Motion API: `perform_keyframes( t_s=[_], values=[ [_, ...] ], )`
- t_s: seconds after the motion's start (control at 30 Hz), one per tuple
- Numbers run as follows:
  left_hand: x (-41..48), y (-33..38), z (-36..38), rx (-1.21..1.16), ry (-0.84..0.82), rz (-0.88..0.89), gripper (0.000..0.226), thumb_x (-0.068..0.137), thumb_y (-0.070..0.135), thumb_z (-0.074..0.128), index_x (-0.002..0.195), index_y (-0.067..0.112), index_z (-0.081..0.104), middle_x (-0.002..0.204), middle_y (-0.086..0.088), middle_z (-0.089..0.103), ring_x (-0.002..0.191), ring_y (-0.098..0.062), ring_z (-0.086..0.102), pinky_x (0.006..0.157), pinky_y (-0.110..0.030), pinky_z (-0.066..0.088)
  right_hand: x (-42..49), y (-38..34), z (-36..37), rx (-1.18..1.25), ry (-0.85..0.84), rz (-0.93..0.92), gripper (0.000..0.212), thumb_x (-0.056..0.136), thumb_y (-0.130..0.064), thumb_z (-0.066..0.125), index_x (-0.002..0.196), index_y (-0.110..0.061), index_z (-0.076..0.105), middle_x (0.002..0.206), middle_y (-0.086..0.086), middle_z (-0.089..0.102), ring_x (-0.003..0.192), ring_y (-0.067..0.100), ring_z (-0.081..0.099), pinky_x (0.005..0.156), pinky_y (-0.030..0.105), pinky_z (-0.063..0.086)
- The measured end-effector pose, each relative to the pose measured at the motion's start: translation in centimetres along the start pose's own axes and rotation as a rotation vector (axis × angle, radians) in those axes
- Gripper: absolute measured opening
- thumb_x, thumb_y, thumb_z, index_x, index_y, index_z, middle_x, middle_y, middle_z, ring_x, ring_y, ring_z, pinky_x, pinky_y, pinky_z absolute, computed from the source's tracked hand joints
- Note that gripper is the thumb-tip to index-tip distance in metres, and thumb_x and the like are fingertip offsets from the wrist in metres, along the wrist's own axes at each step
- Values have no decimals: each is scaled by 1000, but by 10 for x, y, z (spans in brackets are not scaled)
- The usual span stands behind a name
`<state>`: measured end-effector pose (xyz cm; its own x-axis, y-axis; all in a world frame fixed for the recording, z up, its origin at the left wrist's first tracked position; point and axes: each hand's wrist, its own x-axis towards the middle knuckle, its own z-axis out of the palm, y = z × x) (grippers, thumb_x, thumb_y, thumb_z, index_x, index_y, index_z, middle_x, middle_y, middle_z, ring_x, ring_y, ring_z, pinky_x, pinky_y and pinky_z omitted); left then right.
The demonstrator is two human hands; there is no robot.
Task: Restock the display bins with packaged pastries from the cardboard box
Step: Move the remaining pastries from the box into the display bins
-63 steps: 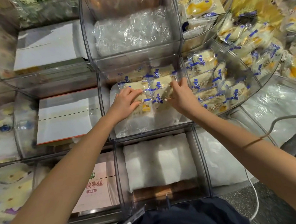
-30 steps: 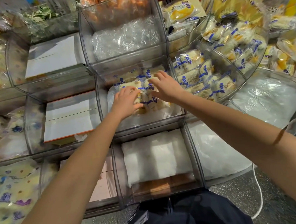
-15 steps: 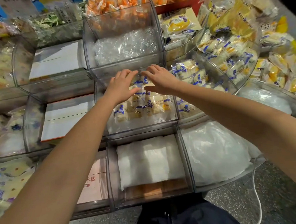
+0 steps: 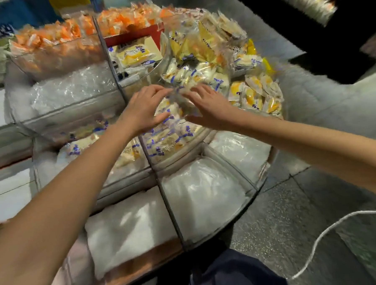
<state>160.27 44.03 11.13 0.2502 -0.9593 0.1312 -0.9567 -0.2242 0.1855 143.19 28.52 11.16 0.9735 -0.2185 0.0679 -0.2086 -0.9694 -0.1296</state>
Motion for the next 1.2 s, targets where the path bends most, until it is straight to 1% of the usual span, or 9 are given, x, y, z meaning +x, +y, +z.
perform_keyframes(
  t_s=[0.2, 0.27, 0.33, 0.47, 0.63, 0.77, 0.9, 1.03, 1.2],
  values=[
    [63, 95, 9, 13, 13, 326, 62, 90, 35, 62, 145, 12, 44, 136, -23, 50, 122, -39, 48, 100, -52, 41, -100, 63, -30, -46, 37, 221, 71, 93, -46, 58, 150, -11, 33, 144, 24, 40, 133, 40, 36, 107, 51, 35],
    [74, 123, 16, 9, 18, 437, 61, 89, 36, 62, 143, 11, 45, 133, -25, 52, 117, -41, 51, 95, -52, 45, -135, 67, -33, -62, 42, 276, 70, 92, -44, 60, 148, -9, 36, 141, 26, 43, 130, 43, 39, 106, 52, 36],
    [81, 150, 21, -13, 17, 540, 61, 89, 45, 51, 142, 15, 43, 131, -23, 53, 115, -40, 53, 90, -52, 48, -171, 69, -33, -72, 32, 357, 71, 91, -44, 62, 147, -9, 38, 141, 26, 43, 131, 43, 40, 106, 52, 38],
    [87, 201, 26, -31, -13, 703, 63, 89, 51, 45, 143, 18, 40, 135, -20, 51, 119, -39, 52, 93, -54, 47, -244, 64, -36, -23, 92, 573, 72, 88, -41, 67, 146, -7, 40, 139, 26, 46, 131, 42, 41, 106, 51, 39],
    [60, 260, 34, -83, -23, 908, 63, 90, 41, 58, 145, 16, 41, 137, -17, 49, 123, -39, 46, 96, -53, 44, -314, 15, -39, 8, 162, 810, 73, 94, -46, 58, 152, -12, 29, 148, 18, 36, 141, 34, 28, 113, 49, 31],
    [26, 309, 44, -142, -53, 1097, 63, 87, 50, 46, 142, 18, 42, 132, -16, 51, 119, -36, 48, 93, -51, 45, -376, -41, -39, 23, 183, 975, 73, 95, -49, 54, 153, -14, 27, 151, 17, 32, 143, 31, 24, 114, 48, 28],
    [-10, 370, 55, -213, -53, 1279, 59, 89, 36, 63, 141, 16, 45, 134, -15, 51, 121, -36, 47, 96, -52, 43, -452, -100, -39, 21, 237, 1184, 73, 94, -47, 57, 152, -13, 28, 151, 17, 33, 143, 31, 25, 116, 47, 27],
    [-47, 442, 61, -257, -104, 1424, 61, 90, 32, 68, 144, 18, 44, 138, -13, 49, 126, -36, 46, 101, -52, 40, -523, -146, -45, 23, 253, 1398, 73, 96, -48, 53, 154, -16, 24, 154, 13, 29, 145, 28, 22, 117, 45, 26],
    [-86, 529, 75, -308, -138, 1646, 60, 91, 42, 57, 144, 19, 42, 137, -10, 49, 124, -34, 47, 98, -50, 42, -599, -183, -44, 47, 331, 1609, 71, 96, -47, 53, 154, -18, 24, 156, 11, 27, 146, 27, 20, 117, 44, 25]
  ],
)
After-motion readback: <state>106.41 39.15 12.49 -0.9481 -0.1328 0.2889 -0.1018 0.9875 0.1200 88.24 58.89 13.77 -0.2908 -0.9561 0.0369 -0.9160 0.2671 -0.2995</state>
